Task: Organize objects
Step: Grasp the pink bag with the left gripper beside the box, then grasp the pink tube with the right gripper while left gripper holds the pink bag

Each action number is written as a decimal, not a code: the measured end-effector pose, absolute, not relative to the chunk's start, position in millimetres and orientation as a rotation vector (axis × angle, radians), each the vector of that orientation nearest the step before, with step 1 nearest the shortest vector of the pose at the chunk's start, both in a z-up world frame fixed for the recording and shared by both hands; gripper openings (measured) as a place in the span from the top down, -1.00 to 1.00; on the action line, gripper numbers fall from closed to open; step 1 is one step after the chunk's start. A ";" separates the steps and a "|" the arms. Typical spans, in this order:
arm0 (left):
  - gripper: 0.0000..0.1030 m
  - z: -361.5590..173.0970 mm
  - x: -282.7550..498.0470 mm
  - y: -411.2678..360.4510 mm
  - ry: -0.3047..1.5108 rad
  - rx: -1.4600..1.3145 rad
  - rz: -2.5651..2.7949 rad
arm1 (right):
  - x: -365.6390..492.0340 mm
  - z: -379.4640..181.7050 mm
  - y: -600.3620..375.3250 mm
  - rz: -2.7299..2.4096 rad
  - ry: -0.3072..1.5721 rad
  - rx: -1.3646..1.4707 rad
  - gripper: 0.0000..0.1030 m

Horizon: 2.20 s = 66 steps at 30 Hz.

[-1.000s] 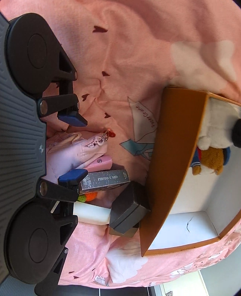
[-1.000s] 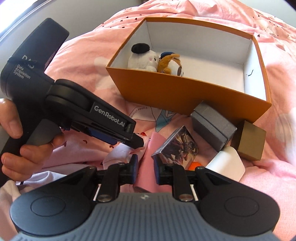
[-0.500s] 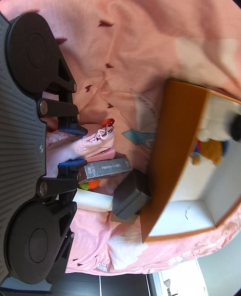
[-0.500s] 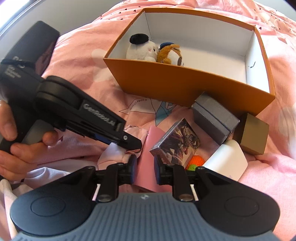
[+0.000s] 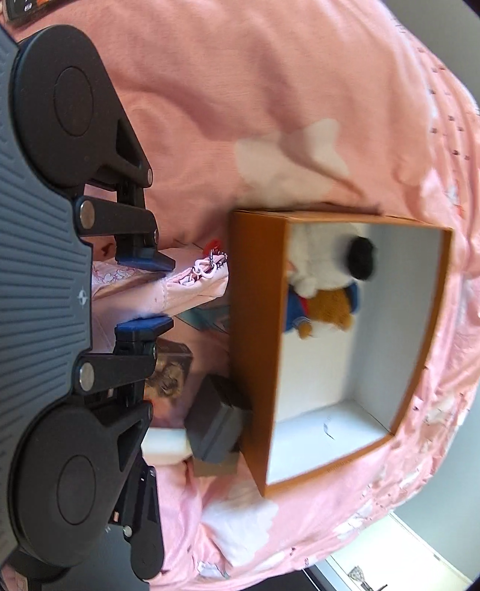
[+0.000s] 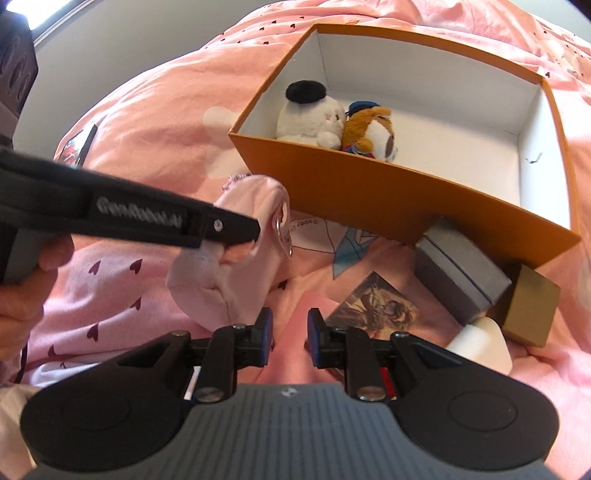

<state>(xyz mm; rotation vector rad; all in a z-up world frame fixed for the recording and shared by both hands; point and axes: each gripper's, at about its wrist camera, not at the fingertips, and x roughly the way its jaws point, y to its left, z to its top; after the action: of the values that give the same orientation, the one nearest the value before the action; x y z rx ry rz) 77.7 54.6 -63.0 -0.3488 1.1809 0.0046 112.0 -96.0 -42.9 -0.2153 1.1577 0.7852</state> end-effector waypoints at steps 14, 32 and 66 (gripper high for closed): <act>0.15 -82.9 77.6 62.2 1.244 -0.372 0.034 | 115.8 -78.4 -77.1 0.744 1.238 -0.284 0.29; 0.08 -88.3 78.5 68.7 1.258 -0.431 0.010 | 126.4 -64.8 -117.5 0.609 1.219 -0.250 0.36; 0.16 -84.4 58.2 85.1 1.243 -0.392 0.012 | 89.2 -119.2 -45.5 0.506 1.275 -0.518 -0.27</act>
<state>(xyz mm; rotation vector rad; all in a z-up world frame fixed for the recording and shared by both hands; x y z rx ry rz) 58.2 85.1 -84.4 -0.3922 1.2431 0.0124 89.2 -45.5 -119.2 -0.5182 1.2753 0.5061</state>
